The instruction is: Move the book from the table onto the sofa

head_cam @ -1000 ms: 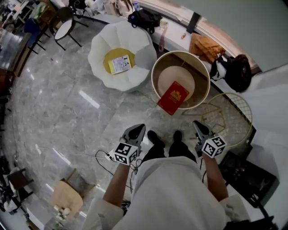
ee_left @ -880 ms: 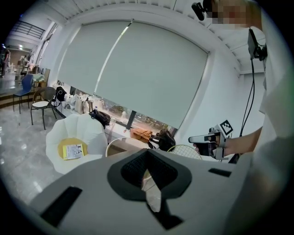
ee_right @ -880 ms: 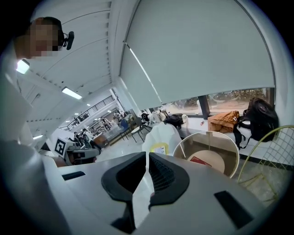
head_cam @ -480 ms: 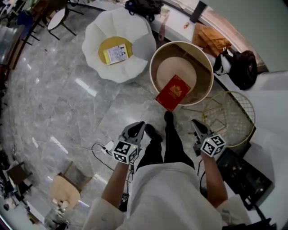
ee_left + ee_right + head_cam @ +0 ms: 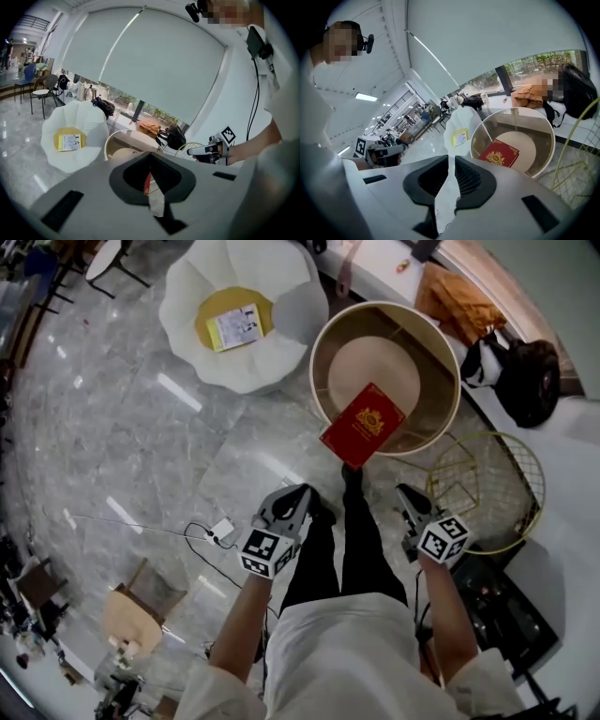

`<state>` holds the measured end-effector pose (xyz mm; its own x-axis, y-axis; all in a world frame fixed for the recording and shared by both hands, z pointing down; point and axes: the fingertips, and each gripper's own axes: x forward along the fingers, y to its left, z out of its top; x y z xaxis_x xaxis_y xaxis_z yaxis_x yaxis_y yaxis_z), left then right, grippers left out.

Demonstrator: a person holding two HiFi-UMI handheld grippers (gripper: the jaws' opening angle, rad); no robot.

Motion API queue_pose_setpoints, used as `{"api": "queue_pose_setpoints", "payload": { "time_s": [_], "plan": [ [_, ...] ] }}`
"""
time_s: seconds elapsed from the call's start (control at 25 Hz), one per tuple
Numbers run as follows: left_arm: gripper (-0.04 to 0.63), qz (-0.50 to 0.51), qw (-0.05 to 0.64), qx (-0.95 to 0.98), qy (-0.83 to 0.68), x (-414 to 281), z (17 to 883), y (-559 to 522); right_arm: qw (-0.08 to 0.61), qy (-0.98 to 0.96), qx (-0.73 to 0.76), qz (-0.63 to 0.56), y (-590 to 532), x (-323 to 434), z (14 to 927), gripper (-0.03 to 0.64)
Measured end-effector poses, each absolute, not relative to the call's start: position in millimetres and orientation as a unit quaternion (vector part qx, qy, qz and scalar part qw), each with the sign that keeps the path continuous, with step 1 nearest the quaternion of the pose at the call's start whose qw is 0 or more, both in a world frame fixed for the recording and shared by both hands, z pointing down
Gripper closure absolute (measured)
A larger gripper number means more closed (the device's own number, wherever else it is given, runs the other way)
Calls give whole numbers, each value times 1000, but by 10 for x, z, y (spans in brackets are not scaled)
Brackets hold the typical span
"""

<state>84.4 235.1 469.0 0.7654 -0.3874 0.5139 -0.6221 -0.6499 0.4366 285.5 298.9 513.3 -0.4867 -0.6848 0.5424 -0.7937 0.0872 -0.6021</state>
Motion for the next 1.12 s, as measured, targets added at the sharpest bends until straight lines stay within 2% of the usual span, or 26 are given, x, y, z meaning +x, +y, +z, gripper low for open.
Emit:
{"api": "queue_pose_setpoints", "payload": {
  "time_s": [0.32, 0.52, 1.12],
  "plan": [
    [591, 204, 336, 869, -301, 980, 5302, 2306, 68, -730, 468, 493, 2979, 2838, 5817, 566],
    [580, 210, 351, 859, -308, 1051, 5666, 2269, 72, -722, 456, 516, 2932, 2831, 6228, 508],
    [558, 224, 357, 846, -327, 1270, 6667, 2067, 51, -676, 437, 591, 2924, 2868, 7437, 462]
  ]
}}
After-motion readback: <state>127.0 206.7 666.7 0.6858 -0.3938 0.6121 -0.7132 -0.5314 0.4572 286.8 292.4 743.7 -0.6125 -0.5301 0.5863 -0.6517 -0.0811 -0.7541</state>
